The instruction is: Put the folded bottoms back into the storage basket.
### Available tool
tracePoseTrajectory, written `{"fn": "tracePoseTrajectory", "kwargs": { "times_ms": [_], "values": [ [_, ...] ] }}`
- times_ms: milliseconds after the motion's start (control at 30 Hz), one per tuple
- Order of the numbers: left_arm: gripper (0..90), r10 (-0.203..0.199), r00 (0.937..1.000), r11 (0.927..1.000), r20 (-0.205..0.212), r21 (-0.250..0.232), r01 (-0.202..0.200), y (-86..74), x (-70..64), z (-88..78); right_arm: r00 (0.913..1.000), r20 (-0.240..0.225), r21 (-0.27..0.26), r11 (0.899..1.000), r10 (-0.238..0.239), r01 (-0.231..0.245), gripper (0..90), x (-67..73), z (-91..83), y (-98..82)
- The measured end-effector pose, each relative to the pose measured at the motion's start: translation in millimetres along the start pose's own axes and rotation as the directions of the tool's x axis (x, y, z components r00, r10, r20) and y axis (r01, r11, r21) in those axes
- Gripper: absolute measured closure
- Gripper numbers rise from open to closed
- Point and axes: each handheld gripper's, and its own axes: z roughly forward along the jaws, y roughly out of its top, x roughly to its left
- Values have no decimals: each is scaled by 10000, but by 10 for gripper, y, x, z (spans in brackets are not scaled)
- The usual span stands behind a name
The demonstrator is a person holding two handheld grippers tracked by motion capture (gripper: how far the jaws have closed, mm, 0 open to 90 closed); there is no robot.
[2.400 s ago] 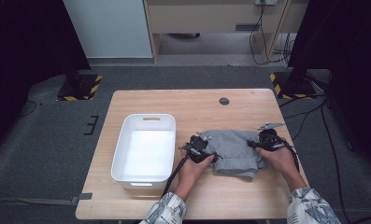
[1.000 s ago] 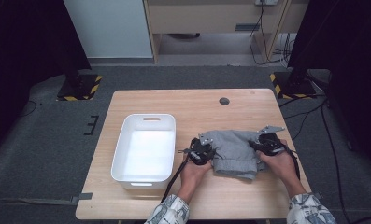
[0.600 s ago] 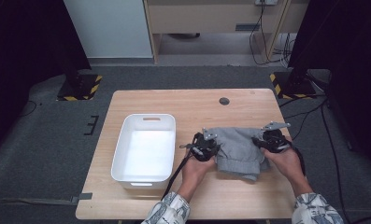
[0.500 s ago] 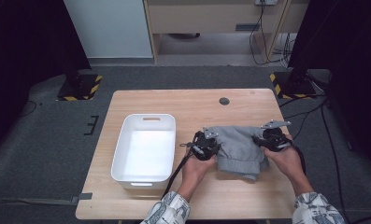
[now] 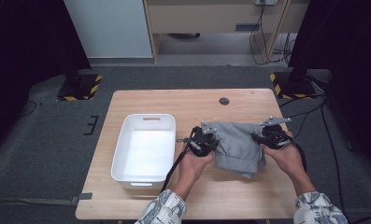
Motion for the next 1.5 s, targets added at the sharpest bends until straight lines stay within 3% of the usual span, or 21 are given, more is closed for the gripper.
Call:
{"fn": "tracePoseTrajectory", "kwargs": {
  "times_ms": [567,867,1167,1333,1500],
  "values": [
    [843,-213,9997,9996,99,-203,215,34,128,-206,9993,-204,98,9994,-323,325,760,160,14,185],
    [843,-538,9983,9972,203,-508,548,81,246,-383,9980,-329,164,9984,-537,543,760,249,17,350],
    [843,-468,9988,9973,169,-559,477,128,362,-552,9963,-631,-102,9983,-580,575,761,355,-3,535],
    [843,-485,9981,9959,393,-751,513,148,503,-688,9946,-780,-284,9974,-686,665,761,405,-14,640],
    [843,-326,9981,9956,531,-859,370,175,517,-774,9936,-819,-420,9964,-772,740,761,444,-35,712]
  ]
}}
